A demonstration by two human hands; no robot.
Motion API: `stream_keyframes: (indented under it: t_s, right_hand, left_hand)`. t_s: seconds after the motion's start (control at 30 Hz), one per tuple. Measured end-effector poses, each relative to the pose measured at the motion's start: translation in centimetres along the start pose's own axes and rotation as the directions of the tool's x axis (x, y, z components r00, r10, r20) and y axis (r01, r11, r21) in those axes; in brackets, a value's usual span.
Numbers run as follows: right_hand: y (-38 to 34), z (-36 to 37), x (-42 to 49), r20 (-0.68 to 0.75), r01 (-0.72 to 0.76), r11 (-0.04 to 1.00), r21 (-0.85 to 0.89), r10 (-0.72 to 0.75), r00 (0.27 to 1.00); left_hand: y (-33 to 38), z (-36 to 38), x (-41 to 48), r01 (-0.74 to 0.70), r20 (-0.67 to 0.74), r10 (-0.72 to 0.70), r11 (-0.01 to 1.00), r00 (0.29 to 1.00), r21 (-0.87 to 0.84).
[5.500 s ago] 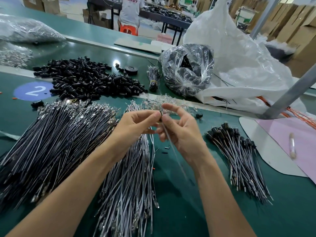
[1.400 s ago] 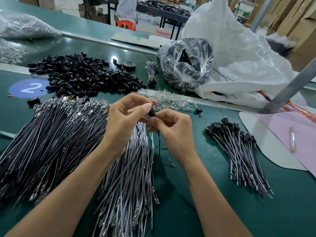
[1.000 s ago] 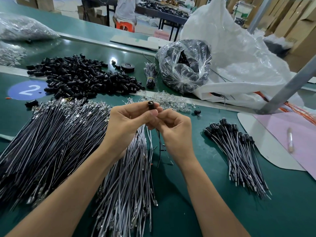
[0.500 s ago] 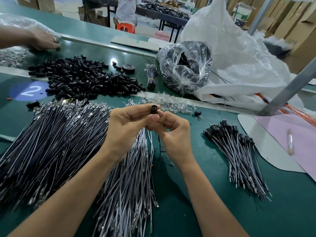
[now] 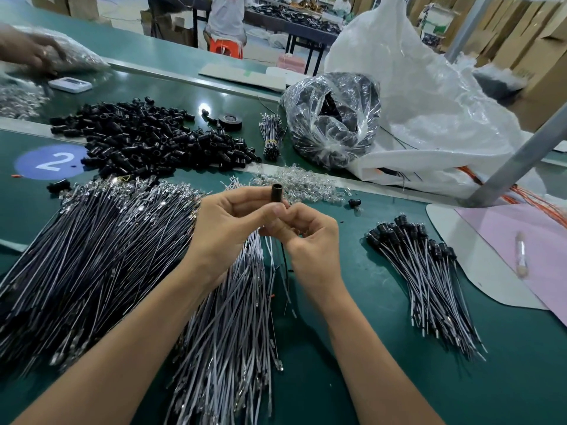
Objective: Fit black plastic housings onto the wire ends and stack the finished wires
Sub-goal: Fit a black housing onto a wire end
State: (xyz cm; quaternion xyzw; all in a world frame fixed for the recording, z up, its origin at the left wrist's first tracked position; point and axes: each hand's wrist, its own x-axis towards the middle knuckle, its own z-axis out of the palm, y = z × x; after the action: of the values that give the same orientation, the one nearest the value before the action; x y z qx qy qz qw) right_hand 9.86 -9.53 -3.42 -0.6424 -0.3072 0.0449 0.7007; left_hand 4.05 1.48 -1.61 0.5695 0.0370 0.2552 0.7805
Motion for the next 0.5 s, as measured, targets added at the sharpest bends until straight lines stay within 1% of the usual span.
stream_keyframes:
  t_s: [0.07,0.13,0.33,0.5]
  right_hand:
    - [0.0,-0.3,0.1,0.003,0.002,1.000,-0.019,-0.002,1.000]
    - [0.0,-0.3,0.1,0.009,0.005,1.000,-0.011,-0.005,1.000]
    - [-0.1,0.0,-0.1,0.043,0.000,0.998,0.067,-0.003,0.999]
    - [0.2,0.3,-0.2,0.047,-0.015,0.995,0.094,0.011,0.999]
  left_hand:
    - [0.0,-0.2,-0.1,0.010,0.044,-0.013,0.998,0.999,0.056]
    - [0.1,-0.4,-0.1,0.009,0.063,-0.013,0.998,0.998,0.069]
    - [-0.1,-0.4,-0.2,-0.011,0.015,0.011,0.998,1.000,0.060]
    - [-0.1,0.5,-0.5,0.003,-0.034,-0.006,0.995,0.999,-0.096]
